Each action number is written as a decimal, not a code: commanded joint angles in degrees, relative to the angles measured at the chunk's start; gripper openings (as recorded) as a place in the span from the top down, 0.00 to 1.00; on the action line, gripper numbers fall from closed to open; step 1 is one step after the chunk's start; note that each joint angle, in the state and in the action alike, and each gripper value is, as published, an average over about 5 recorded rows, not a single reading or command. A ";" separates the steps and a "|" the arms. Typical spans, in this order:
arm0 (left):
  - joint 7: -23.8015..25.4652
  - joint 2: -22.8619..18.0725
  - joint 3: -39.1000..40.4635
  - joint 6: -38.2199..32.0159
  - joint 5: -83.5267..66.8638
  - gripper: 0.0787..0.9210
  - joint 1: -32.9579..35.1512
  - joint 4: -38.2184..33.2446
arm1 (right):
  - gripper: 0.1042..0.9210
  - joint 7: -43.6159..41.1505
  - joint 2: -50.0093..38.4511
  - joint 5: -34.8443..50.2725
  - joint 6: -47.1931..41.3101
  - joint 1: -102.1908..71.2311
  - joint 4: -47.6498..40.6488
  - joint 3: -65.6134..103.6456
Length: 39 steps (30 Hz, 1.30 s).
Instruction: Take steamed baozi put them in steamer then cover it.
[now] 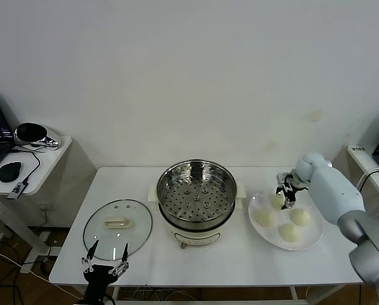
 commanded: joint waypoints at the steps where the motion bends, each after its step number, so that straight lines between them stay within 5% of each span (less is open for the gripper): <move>1: -0.02 0.00 -0.10 -0.06 0.02 0.12 0.08 -0.15 | 0.40 0.56 0.92 -1.43 0.19 0.32 -1.65 0.22; 10: -0.02 0.15 -0.29 -0.03 -0.04 0.12 0.17 -0.44 | 0.57 -0.09 -2.67 2.53 0.26 1.11 3.80 -2.16; 23: 0.32 0.98 0.08 0.09 -1.44 0.12 -0.04 -0.99 | 0.55 -2.41 -18.06 33.30 -5.11 19.38 34.44 -23.43; 30: 0.40 1.50 -0.32 -0.03 -2.98 0.12 -0.19 -1.18 | 0.55 -1.52 -12.46 44.36 -4.19 33.41 35.62 -33.92; 39: 0.48 1.66 -1.57 0.04 -4.23 0.12 -0.66 -1.25 | 0.55 -0.14 1.28 47.37 0.81 36.06 34.22 -42.73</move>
